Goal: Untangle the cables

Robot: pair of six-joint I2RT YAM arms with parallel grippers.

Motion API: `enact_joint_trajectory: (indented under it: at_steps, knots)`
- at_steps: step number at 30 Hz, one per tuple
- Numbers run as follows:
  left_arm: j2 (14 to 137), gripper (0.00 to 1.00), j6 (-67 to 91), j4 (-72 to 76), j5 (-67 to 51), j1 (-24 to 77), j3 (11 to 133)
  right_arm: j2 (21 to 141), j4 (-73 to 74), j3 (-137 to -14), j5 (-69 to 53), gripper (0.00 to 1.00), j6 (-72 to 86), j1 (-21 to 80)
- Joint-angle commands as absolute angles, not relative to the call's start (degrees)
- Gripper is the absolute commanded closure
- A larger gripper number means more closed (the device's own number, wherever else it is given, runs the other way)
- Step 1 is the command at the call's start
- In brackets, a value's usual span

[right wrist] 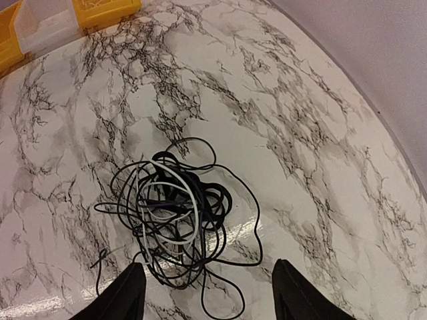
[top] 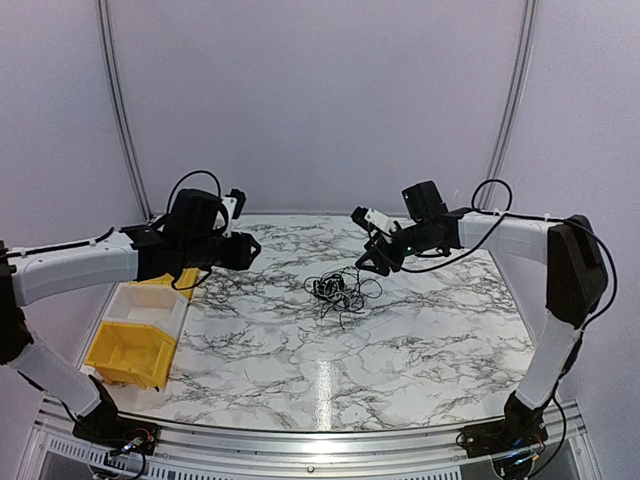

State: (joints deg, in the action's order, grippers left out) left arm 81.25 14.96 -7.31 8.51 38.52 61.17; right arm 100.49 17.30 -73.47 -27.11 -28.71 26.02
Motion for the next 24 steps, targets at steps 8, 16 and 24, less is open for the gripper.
enact_joint_trajectory:
  at_steps: [8,16,24]
  knots:
    - [94.3,0.48,21.8,5.6,2.7,45.3,63.9,113.8,25.8,-89.9,-24.5,0.37,-26.6,29.5]
    - [97.5,0.46,21.9,7.2,2.4,45.4,64.7,117.3,27.7,-93.2,-27.0,0.50,-25.9,29.5]
    - [100.8,0.46,20.4,10.8,0.7,45.4,65.6,117.4,29.0,-93.7,-29.1,0.81,-26.3,29.6]
